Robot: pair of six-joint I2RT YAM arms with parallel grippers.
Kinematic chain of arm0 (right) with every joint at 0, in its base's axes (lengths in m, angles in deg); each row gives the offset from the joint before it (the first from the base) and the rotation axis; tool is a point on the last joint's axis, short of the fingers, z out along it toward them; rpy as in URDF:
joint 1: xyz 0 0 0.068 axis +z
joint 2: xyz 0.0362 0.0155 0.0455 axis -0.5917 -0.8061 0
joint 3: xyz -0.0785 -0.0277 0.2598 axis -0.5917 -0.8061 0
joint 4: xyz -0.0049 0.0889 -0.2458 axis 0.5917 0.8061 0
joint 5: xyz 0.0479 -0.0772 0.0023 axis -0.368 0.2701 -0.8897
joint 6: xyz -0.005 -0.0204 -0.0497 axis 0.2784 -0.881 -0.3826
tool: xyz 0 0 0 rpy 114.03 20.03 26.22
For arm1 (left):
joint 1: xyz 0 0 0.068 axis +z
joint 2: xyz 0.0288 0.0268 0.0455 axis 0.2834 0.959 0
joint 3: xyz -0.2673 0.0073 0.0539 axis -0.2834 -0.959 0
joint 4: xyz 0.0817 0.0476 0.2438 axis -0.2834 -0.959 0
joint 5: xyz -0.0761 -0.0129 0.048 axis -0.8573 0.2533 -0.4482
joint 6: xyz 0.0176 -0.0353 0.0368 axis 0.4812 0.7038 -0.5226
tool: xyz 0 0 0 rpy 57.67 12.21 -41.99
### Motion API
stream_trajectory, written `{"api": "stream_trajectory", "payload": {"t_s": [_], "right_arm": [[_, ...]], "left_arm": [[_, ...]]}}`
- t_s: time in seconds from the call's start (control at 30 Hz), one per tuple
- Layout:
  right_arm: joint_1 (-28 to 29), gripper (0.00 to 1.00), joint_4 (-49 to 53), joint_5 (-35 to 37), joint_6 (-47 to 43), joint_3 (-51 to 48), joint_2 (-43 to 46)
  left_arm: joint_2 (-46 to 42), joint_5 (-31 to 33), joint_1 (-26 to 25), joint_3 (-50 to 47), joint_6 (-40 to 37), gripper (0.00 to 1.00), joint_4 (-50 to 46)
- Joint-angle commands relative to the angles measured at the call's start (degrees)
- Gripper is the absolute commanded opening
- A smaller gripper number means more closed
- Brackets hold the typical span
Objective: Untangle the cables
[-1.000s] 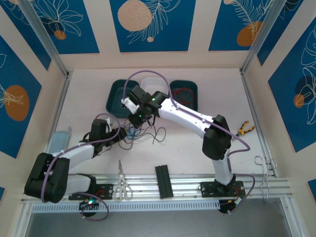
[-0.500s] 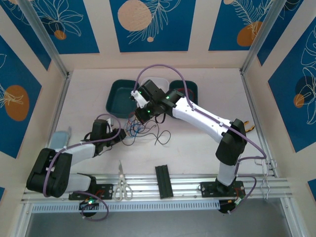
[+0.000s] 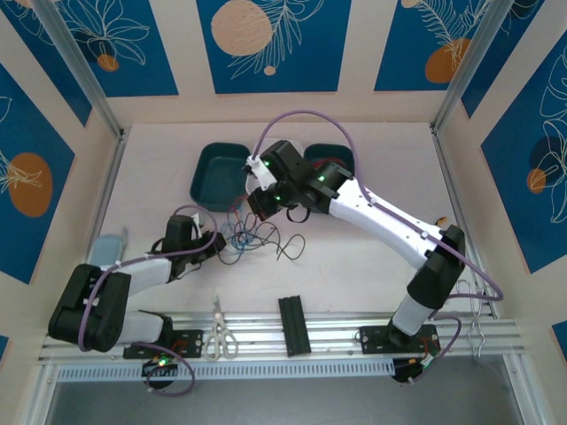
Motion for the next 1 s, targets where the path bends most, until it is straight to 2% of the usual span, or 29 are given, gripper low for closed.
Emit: {"api": "stream_trajectory", "payload": {"t_s": [0.0,0.47,0.7,0.8,0.97], "right_arm": [[-0.4,0.00,-1.5,-0.6,1.4,-1.0,3.6],[-1.8,0.00,-1.1,5.5,0.6,-3.6,13.0],[-3.8,0.00,0.2,12.1,1.7,-5.3,16.8],[-5.1,0.00,0.8,16.0,3.1,-6.2,17.9],[-9.6,0.00,0.0,20.8,5.0,-8.7,19.5]], "left_arm": [[1.0,-1.1,0.7,-0.7,0.1,0.22,1.5],[2.0,-1.2,0.7,-0.9,0.4,0.21,2.4],[2.0,-1.4,0.6,-0.9,0.8,0.22,2.7],[1.6,-1.7,0.7,-1.0,1.0,0.26,2.7],[0.0,-1.8,0.6,-0.8,1.2,0.39,1.9]]}}
